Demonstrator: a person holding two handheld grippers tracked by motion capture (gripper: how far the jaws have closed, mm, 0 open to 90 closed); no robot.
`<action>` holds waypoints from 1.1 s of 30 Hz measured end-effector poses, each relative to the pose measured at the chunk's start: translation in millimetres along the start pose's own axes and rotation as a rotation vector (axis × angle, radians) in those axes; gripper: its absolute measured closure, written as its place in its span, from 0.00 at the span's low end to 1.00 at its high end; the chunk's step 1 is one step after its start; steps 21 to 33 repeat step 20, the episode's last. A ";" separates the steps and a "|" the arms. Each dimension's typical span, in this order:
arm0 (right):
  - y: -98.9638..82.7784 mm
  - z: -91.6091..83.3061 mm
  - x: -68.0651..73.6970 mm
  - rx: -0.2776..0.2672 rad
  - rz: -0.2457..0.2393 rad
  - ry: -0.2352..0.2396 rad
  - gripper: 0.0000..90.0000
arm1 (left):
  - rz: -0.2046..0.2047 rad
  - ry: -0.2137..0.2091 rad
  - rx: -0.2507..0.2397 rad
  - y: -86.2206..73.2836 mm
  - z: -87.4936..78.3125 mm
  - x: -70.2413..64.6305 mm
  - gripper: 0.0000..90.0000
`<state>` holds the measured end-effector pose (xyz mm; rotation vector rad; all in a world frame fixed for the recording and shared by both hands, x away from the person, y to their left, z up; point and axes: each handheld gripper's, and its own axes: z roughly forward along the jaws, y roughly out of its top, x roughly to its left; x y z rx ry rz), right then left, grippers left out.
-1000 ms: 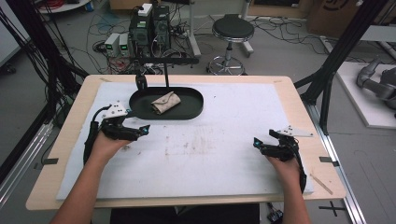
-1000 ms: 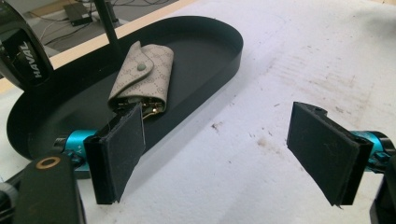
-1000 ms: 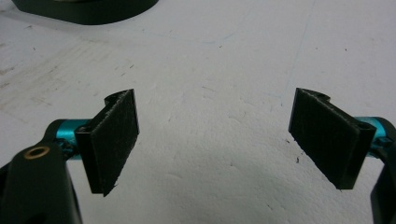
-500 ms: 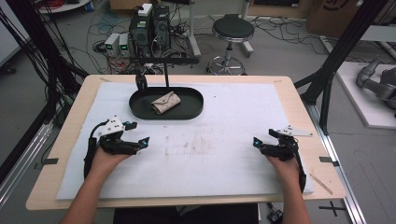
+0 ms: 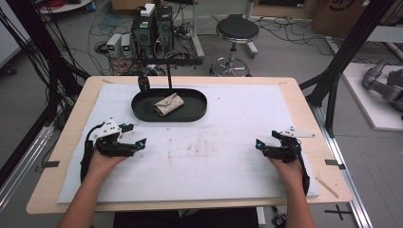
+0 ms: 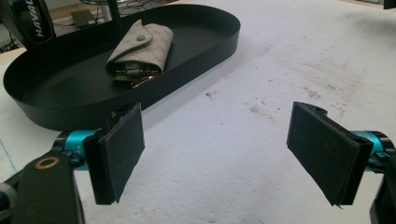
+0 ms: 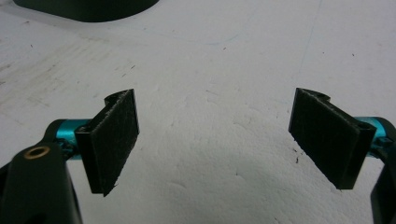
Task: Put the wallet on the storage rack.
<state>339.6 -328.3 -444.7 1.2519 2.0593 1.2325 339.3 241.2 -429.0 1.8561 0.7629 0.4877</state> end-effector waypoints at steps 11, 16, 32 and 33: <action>-0.6 0.2 -1.4 0.006 0.000 -0.002 0.18 | -0.013 0.008 0.005 -0.6 0.6 2.1 0.21; -0.5 0.5 -1.0 0.007 -0.001 -0.001 0.18 | -0.012 0.010 0.002 -0.3 0.3 1.8 0.21; -0.4 -0.1 -1.3 0.003 -0.001 -0.003 0.18 | -0.015 0.014 0.009 0.0 -0.3 2.6 0.21; -0.4 -0.1 -1.3 0.003 -0.001 -0.003 0.18 | -0.015 0.014 0.009 0.0 -0.3 2.6 0.21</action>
